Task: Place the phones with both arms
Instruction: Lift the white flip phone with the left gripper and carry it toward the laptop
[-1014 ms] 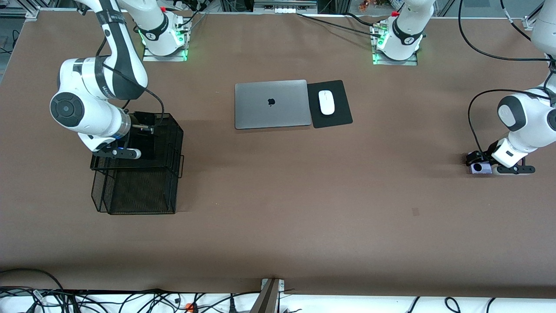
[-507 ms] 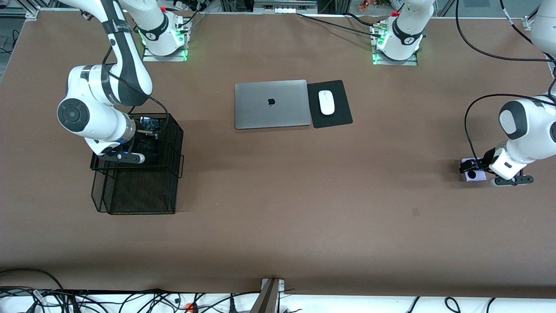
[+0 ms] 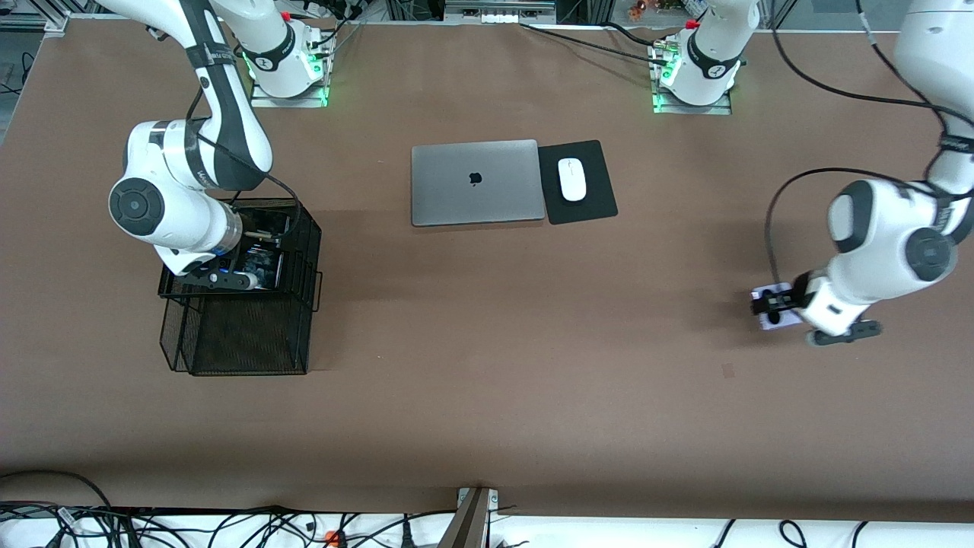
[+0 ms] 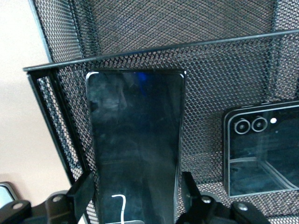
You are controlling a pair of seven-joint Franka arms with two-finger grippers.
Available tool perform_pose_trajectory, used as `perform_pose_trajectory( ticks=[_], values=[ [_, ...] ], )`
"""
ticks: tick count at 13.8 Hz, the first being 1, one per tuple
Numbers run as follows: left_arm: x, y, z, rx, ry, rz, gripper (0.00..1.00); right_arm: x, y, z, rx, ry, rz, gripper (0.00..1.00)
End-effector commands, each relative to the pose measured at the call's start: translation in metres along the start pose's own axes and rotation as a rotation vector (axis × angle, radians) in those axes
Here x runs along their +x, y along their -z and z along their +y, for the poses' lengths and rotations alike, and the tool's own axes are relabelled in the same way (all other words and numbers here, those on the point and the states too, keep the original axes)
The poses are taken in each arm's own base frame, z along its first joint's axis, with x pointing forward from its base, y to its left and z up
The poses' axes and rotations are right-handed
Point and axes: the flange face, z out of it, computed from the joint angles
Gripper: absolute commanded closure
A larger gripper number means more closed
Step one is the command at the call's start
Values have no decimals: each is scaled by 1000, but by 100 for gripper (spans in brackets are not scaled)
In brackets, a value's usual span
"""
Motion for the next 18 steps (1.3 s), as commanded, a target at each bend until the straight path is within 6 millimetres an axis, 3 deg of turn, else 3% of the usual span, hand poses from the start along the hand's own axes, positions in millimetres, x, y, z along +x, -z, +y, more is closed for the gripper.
perform_pose_trajectory(
  ticks=[1,4,8,12,14,18],
  values=[
    [-4,17,57,37,21,1,96,1,9,-2,22,-8,8,1],
    [-13,14,115,32,40,9,97,9,30,-4,32,-3,46,0],
    [-31,2,181,30,59,6,100,20,85,8,48,-18,53,0],
    [-55,-15,274,21,88,28,100,29,133,10,41,-19,51,0],
    [-72,-19,321,12,55,47,100,36,144,18,41,-29,56,0],
    [-102,-28,398,19,-55,112,100,39,145,24,42,-39,58,0]
  ],
)
